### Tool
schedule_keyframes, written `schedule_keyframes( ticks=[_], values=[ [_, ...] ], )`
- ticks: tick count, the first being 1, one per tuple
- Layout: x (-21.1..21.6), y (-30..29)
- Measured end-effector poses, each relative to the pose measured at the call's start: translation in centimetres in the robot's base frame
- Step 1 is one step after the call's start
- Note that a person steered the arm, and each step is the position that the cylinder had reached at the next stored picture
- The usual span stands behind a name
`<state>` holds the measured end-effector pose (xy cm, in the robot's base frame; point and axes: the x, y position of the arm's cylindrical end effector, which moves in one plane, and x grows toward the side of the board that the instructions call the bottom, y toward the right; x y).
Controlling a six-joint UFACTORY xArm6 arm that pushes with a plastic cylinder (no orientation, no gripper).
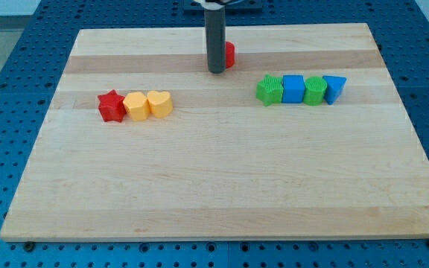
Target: Move the red star to the top left of the yellow hexagon
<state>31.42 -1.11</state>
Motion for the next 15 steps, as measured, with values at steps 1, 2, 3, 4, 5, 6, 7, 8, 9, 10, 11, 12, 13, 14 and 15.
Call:
schedule_keyframes(
  ticks=[1, 2, 3, 4, 5, 6, 7, 8, 9, 10, 11, 12, 13, 14, 15],
  values=[
    [1.9, -2.5],
    [3.0, -7.0],
    [2.9, -11.3],
    [2.9, -16.0],
    [2.9, -20.3],
    [3.9, -23.6],
    [8.4, -24.0],
    [13.3, -23.9],
    [14.9, -20.1],
    [14.8, -17.4],
    [13.1, -17.9],
    [10.4, -19.6],
    [8.5, -21.1],
    [7.2, -20.2],
    [5.3, -16.9]
  ],
)
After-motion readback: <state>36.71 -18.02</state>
